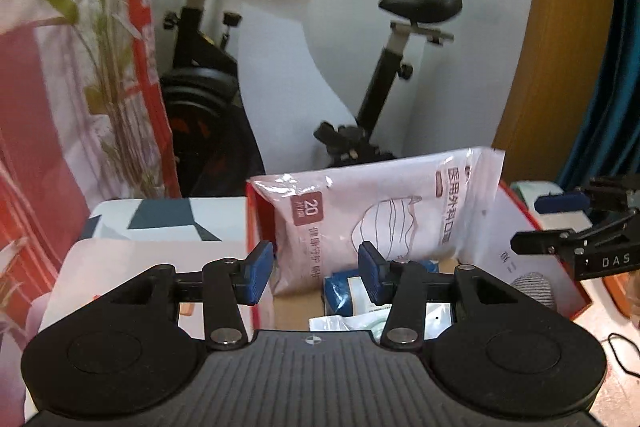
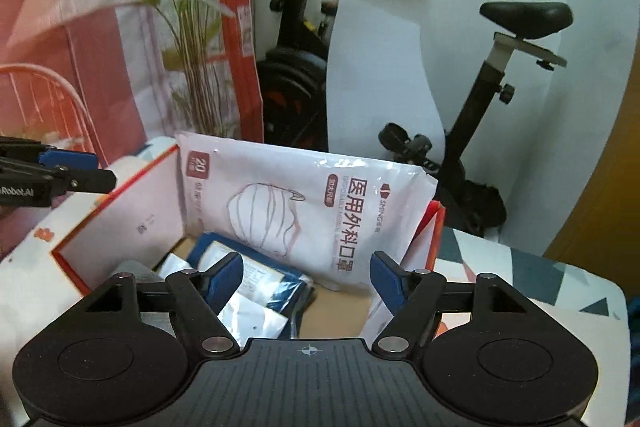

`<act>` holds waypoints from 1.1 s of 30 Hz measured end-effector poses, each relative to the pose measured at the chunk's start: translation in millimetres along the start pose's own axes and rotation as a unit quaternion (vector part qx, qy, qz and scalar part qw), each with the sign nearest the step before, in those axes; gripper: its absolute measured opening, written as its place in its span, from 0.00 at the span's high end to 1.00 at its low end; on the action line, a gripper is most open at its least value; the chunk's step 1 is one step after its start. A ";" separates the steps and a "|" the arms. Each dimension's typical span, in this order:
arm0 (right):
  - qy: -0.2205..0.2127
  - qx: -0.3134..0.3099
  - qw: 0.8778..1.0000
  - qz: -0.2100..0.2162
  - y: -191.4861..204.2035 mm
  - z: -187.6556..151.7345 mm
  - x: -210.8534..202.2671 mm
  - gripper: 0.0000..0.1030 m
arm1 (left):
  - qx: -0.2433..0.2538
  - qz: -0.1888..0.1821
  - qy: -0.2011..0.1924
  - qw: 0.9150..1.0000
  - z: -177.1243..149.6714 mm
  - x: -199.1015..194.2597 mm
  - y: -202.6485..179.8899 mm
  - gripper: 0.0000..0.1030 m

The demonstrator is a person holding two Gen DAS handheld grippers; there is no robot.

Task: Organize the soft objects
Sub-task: 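Move both grippers down to the green tasselled pouch beside the box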

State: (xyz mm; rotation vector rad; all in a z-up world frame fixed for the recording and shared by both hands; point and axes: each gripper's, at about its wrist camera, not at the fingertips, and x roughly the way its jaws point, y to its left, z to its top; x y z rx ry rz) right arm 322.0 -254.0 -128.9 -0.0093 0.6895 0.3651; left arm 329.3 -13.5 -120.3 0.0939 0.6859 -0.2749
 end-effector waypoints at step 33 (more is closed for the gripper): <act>-0.048 0.086 0.995 0.004 62.3 -139.6 -42.4 0.30 | -0.166 -0.019 0.090 0.982 -152.4 -48.9 24.0 0.51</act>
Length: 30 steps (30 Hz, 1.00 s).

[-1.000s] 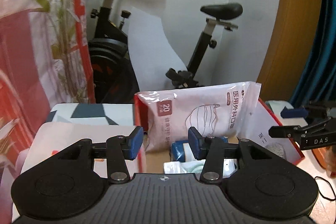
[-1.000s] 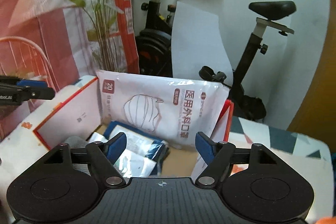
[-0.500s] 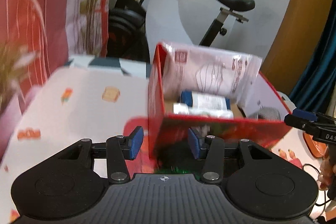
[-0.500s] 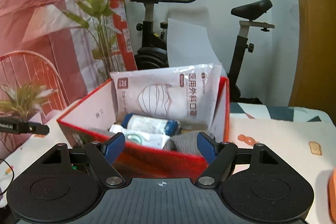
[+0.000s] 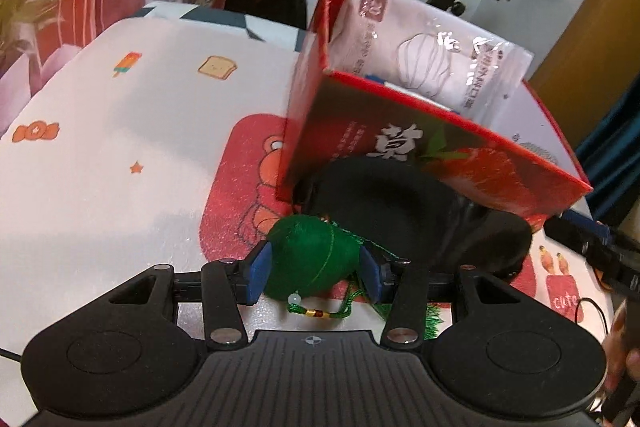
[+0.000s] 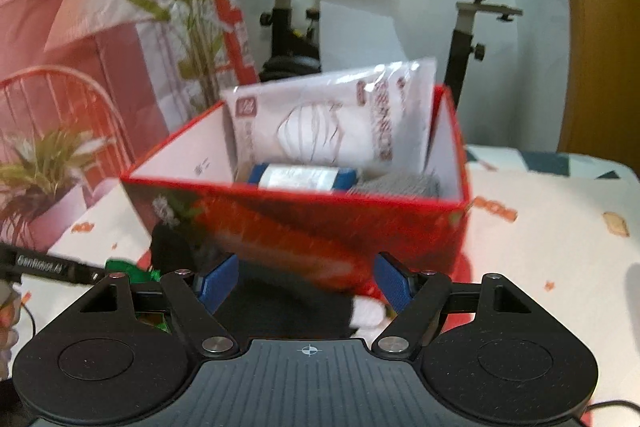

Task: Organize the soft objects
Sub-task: 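Move both grippers down to the green tasselled pouch beside the box, then close both grippers on the green tasselled pouch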

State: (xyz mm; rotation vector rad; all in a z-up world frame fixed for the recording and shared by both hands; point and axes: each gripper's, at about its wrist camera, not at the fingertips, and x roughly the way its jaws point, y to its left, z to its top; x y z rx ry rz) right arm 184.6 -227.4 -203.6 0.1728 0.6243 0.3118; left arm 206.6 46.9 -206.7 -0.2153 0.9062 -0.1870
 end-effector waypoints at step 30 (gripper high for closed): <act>0.086 0.068 0.994 0.016 -10.2 -40.7 21.7 0.30 | 0.001 0.003 0.025 1.000 -1.6 17.6 -19.5 0.44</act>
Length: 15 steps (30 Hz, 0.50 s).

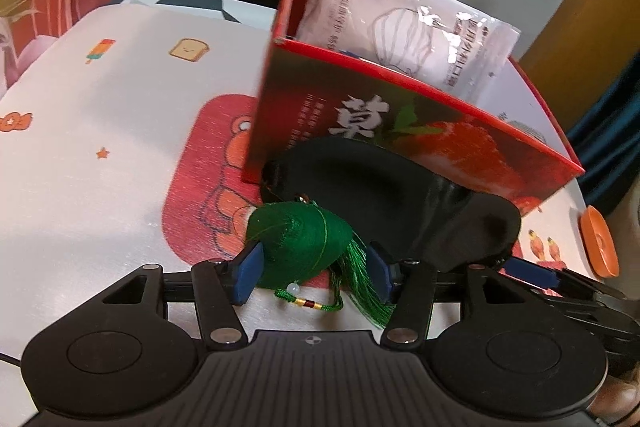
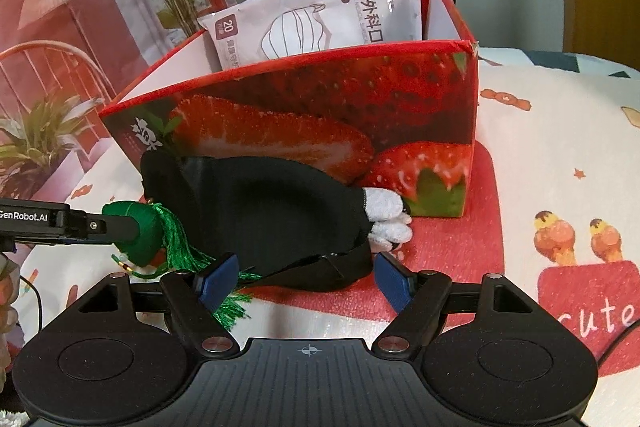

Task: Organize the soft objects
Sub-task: 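Close both grippers on the green tasselled pouch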

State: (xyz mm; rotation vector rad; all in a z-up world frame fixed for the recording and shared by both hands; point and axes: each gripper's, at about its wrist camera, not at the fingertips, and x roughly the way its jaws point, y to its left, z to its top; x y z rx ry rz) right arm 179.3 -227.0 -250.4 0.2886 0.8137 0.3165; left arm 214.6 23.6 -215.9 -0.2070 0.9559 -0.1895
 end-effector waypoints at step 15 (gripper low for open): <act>-0.004 -0.022 1.000 0.006 9.4 -4.3 -8.2 0.32 | 0.038 -0.027 0.002 0.999 -4.9 -8.8 -9.2 0.44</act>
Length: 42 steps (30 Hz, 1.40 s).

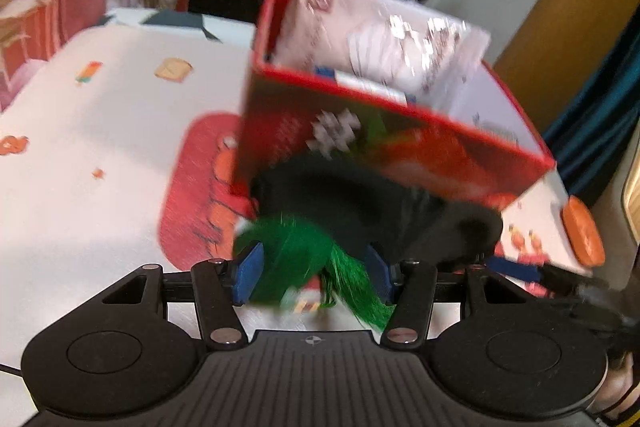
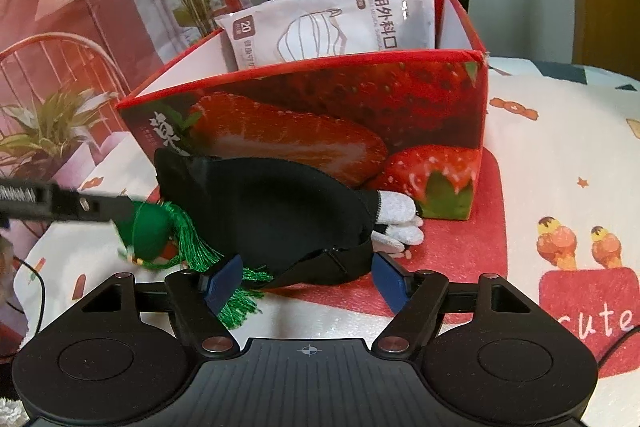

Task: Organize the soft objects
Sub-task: 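Close both grippers on the green tasselled pouch, then lift the green pouch with both grippers toward the red box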

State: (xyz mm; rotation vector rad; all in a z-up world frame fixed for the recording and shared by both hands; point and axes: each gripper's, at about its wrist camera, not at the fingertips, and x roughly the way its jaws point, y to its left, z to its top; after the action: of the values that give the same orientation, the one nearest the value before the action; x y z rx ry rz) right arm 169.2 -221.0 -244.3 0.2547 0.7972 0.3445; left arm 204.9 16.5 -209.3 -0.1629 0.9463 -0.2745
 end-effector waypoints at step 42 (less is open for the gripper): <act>0.050 -0.147 0.986 0.056 71.6 -3.8 16.0 0.40 | -0.176 -0.125 0.073 0.974 -12.5 39.0 51.6 0.54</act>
State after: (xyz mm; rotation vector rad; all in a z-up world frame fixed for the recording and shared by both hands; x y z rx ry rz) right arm 162.1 -148.9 -232.3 0.0050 0.8212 0.5781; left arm 224.6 53.7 -260.1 -0.5971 1.1180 -0.3518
